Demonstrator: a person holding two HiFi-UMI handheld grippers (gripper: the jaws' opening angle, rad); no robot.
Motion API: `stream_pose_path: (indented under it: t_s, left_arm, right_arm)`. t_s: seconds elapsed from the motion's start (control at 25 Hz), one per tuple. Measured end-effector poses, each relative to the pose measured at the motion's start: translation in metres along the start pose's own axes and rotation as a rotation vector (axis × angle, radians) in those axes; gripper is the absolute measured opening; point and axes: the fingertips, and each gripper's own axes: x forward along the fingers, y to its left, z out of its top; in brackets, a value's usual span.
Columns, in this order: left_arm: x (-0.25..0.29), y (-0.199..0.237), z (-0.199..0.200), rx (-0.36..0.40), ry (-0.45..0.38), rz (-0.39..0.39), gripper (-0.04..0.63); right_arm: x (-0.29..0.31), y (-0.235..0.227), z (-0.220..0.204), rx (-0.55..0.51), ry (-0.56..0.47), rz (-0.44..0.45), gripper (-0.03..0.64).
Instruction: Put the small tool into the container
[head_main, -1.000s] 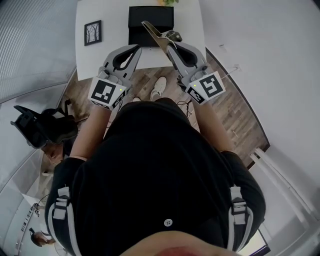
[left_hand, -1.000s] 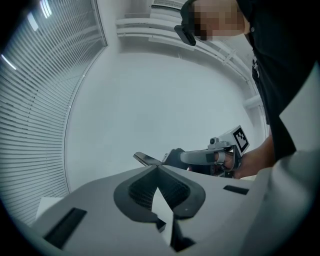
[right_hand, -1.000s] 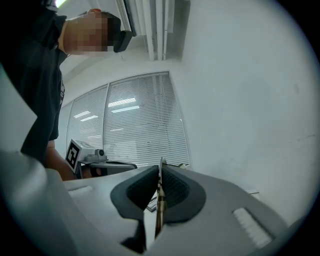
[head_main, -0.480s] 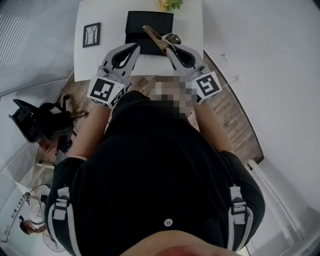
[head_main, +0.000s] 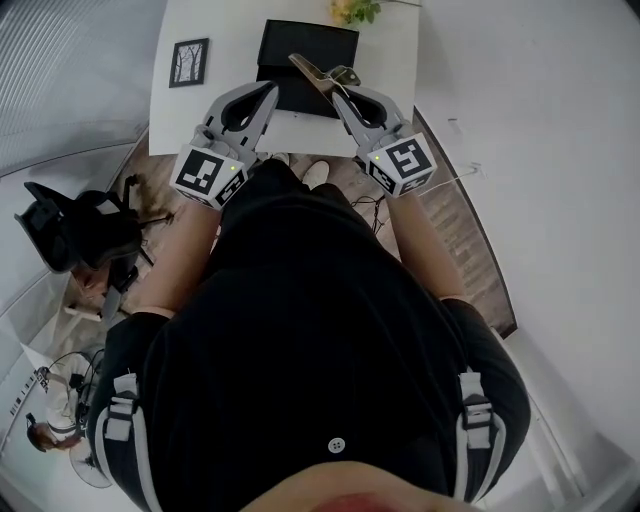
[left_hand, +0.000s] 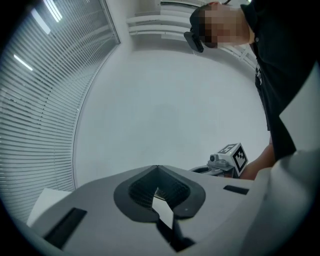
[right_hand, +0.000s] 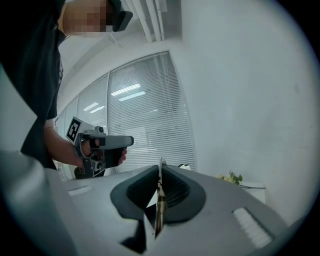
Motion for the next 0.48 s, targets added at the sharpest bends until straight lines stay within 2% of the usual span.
stream_pose_path:
  t_s: [0.2, 0.48]
  left_arm:
    - [0.004, 0.026, -0.015, 0.007, 0.012, 0.007, 0.006]
    - [0.019, 0.051, -0.035, 0.038, 0.025, -0.026, 0.006]
  right_arm:
    - [0.024, -0.006, -0.015, 0.005, 0.071, 0.034, 0.029]
    - [0.056, -0.015, -0.035, 0.021, 0.162, 0.076, 0.029]
